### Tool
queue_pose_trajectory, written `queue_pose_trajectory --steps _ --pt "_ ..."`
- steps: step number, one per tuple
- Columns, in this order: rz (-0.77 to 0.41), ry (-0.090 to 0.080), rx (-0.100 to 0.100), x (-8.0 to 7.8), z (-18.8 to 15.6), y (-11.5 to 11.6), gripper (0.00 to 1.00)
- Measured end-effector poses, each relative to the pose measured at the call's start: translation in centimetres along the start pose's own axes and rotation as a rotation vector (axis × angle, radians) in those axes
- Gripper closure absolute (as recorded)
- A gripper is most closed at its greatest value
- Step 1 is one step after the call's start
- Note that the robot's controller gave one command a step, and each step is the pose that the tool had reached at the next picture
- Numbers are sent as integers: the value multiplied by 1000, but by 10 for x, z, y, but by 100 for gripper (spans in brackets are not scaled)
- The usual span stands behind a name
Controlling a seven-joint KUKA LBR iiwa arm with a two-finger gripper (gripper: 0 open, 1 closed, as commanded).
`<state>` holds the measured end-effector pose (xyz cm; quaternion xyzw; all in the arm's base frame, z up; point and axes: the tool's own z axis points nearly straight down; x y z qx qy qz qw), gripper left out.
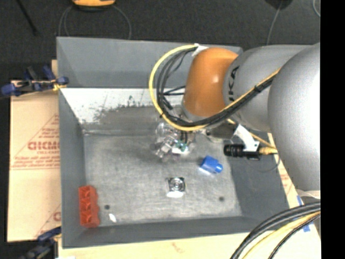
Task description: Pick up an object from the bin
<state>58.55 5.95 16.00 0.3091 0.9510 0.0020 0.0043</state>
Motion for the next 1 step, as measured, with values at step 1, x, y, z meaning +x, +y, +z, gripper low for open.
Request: queue_pose_trajectory --steps 1 --pt "-7 2 1 -2 -31 0 100"
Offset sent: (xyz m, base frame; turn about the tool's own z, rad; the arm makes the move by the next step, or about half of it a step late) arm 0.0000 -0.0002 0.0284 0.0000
